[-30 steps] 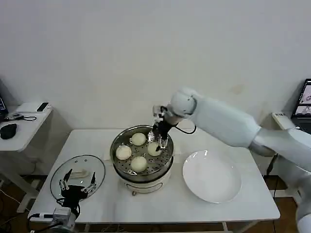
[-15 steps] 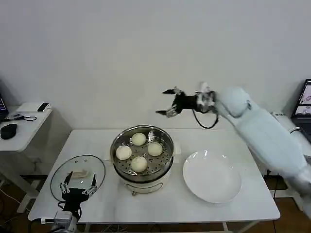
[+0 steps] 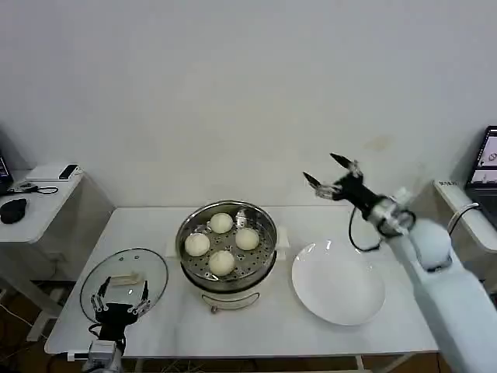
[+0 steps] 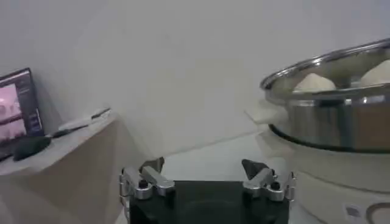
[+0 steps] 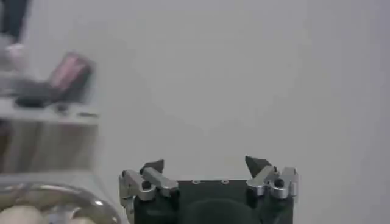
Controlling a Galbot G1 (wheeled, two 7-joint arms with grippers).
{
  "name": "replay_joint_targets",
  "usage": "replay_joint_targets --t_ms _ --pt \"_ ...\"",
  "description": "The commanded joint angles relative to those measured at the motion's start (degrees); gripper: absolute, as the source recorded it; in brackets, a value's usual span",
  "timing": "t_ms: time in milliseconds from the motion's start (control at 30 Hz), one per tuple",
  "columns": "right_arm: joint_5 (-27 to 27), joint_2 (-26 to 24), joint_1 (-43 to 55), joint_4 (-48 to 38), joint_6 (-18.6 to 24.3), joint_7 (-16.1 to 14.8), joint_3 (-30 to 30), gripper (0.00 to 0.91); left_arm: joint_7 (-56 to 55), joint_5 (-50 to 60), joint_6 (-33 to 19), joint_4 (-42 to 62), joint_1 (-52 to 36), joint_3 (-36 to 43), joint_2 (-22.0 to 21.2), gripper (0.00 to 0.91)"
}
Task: Take steamed baozi put them in steamer then cover it.
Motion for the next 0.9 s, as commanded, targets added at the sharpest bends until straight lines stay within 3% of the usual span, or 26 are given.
replay_joint_targets --t_ms 33,233,400,467,900 --pt "2.31 12.05 -26.28 5.25 8.28 9.48 16.35 0.907 -2.82 11.17 -3.21 2.36 -0.46 0.25 0.26 0.907" --pt "1.02 16.03 -29.93 4.98 11.74 12.0 14.48 0.907 -6.37 21.14 -4.12 2.82 -0.05 -0.11 0.69 0.907" --pt "-1.63 16.46 -29.84 5.0 12.96 13.03 13.01 0.907 -21.24 62.21 -7.98 10.74 -1.2 -2.33 1.34 0.907" --pt "-1.56 16.3 -29.45 4.96 12.98 13.47 12.46 0.907 -21.34 62.16 -4.34 12.57 -1.07 -0.95 3.83 0.907" --pt "-2.54 16.74 -29.31 8.5 11.74 14.91 11.78 0.907 -15.38 68.84 -4.58 19.9 -6.55 -0.35 8.15 0.907"
